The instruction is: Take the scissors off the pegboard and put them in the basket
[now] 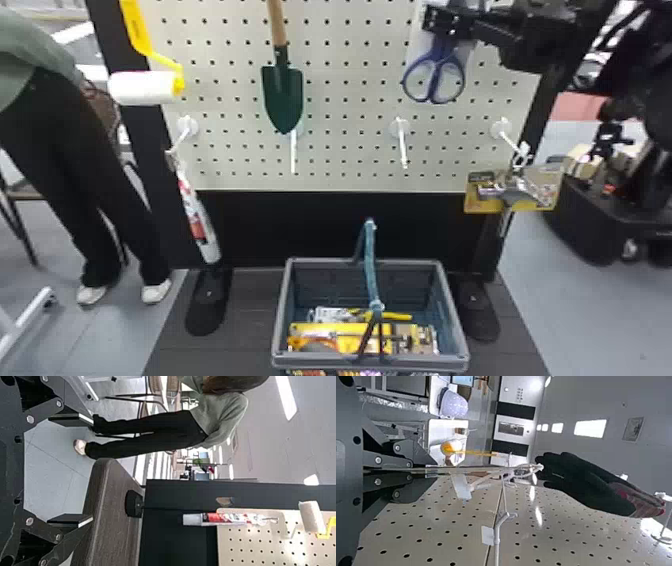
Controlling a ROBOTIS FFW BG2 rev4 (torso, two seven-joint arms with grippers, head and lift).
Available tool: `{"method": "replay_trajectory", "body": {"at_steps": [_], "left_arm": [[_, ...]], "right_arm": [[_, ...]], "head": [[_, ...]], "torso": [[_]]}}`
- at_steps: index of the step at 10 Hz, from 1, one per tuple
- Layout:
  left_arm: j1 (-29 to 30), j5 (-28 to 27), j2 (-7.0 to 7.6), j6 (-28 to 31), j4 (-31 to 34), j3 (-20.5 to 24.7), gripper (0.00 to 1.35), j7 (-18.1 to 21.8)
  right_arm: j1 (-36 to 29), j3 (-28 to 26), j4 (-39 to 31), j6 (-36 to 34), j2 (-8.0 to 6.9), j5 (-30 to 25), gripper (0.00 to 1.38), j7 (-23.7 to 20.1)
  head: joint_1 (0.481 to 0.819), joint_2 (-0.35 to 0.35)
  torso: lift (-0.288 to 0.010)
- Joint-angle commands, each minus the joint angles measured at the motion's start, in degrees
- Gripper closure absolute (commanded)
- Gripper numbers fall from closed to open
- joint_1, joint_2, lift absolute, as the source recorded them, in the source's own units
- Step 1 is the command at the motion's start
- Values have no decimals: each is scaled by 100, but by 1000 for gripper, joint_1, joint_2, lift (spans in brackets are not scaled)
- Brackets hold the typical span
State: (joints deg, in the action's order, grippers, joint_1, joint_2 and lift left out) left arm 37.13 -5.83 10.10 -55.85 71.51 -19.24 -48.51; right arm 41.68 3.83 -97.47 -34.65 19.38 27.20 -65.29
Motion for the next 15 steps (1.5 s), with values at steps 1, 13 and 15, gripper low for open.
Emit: {"method": "replay_trajectory", "body": {"at_steps": [1,13,15], "left_arm": [[-19,3,-8,12,0,-10,418,0],[-31,73,-87,30,0,-45,418,0],[-19,73,-96,21,0,-36,418,0]], "right_arm": [[-418,-252,-456,-16,-83,66,1283,130],[-2743,-1069,-287,573,-954,611,1283,675],[-3051,-1227,-259,714,-1085,664,1283,877]], "head": [[549,0],[549,0],[549,0]], "torso": [[-100],[-100],[-100]]}}
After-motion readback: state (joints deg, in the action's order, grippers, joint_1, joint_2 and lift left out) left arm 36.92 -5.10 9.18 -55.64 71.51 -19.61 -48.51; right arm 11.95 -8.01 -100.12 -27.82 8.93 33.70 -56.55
